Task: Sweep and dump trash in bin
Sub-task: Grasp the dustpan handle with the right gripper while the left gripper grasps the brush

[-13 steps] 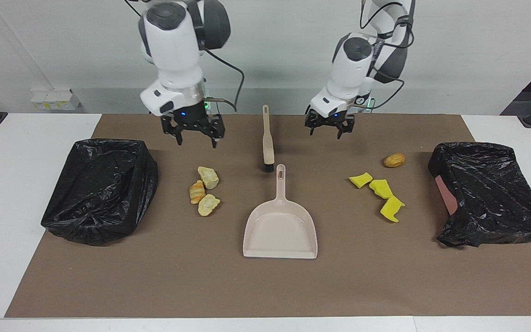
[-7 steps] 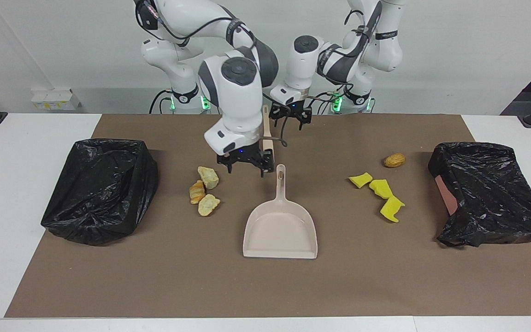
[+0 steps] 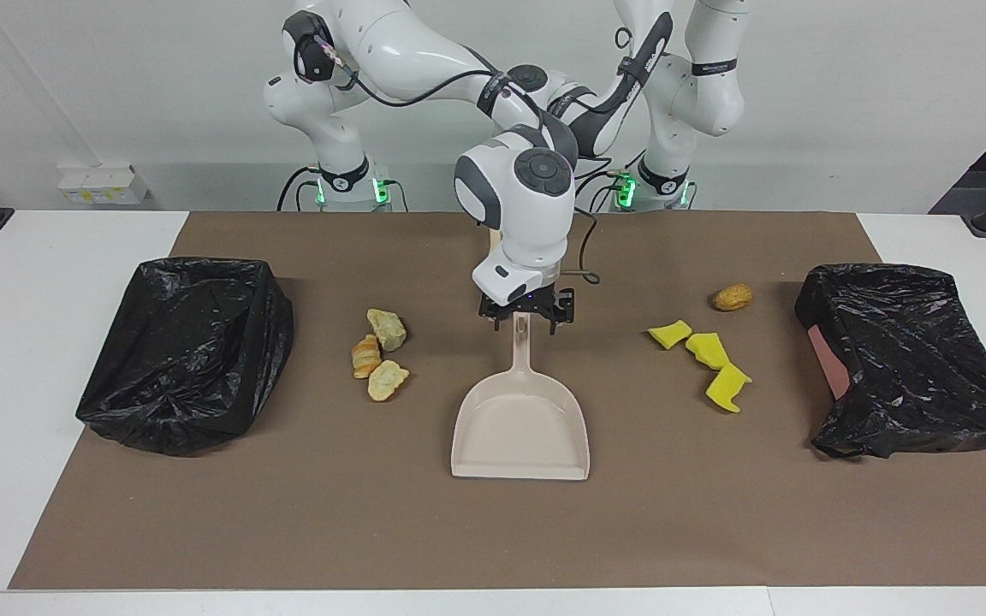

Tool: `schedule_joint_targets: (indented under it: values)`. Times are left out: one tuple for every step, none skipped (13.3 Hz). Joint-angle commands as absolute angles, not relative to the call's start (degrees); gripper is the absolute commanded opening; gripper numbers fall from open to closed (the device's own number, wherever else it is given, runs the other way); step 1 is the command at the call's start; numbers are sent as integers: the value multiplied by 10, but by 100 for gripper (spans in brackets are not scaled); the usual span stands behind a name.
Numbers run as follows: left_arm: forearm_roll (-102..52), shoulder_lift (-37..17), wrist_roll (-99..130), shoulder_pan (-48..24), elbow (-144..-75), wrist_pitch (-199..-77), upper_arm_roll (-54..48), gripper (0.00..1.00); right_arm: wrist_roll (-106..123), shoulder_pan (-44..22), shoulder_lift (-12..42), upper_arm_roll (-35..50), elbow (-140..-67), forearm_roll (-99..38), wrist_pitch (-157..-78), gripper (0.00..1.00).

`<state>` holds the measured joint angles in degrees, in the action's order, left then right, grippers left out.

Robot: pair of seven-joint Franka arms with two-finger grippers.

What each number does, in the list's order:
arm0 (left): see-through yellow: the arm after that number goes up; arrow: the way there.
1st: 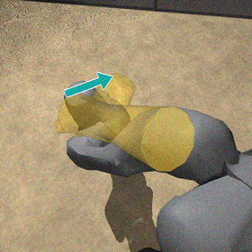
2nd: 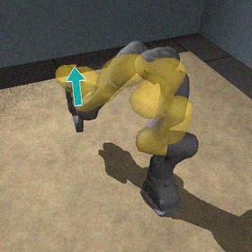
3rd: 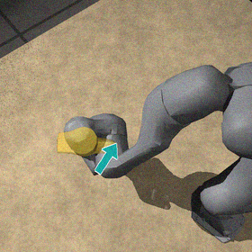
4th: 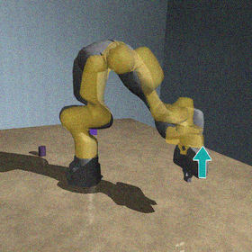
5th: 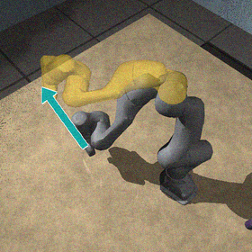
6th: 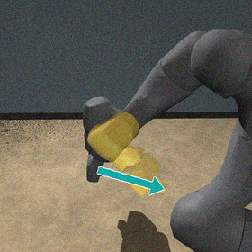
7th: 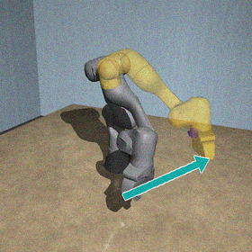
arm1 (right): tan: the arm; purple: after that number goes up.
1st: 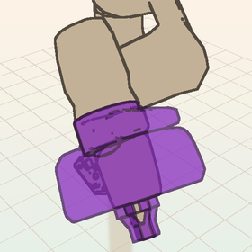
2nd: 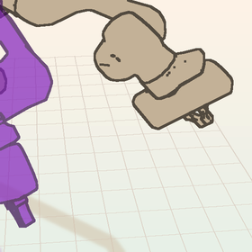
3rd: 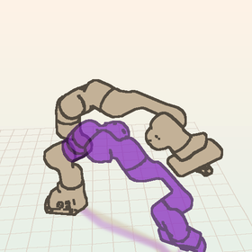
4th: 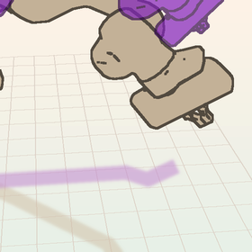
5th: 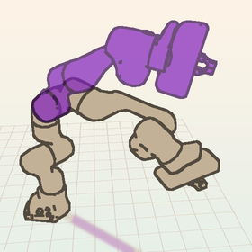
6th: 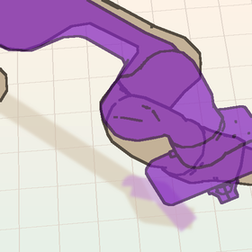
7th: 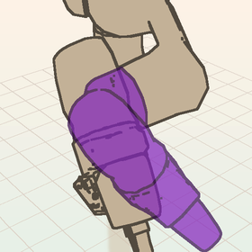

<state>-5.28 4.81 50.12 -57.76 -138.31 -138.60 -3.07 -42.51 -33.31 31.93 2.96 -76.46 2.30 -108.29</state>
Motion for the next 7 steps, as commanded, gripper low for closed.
schedule_joint_targets:
  values:
    - [-57,26,528,-599,-1383,-1409,-24,100,-436,-333,319,30,-800,19,-1117,89]
    - [-57,26,530,-599,-1383,-1411,-24,91,-436,-330,317,30,-813,14,-1123,86]
    - [-58,25,540,-599,-1383,-1411,-24,70,-436,-330,309,31,-832,7,-1127,86]
    - [-57,25,544,-599,-1382,-1411,-24,52,-436,-330,309,31,-837,7,-1127,84]
    - [-57,25,551,-599,-1380,-1411,-24,27,-438,-335,315,31,-838,7,-1131,81]
    - [-57,25,553,-597,-1379,-1410,-23,4,-438,-335,320,31,-845,6,-1146,77]
    - [-57,25,553,-591,-1378,-1409,-22,0,-437,-335,319,31,-853,6,-1151,74]
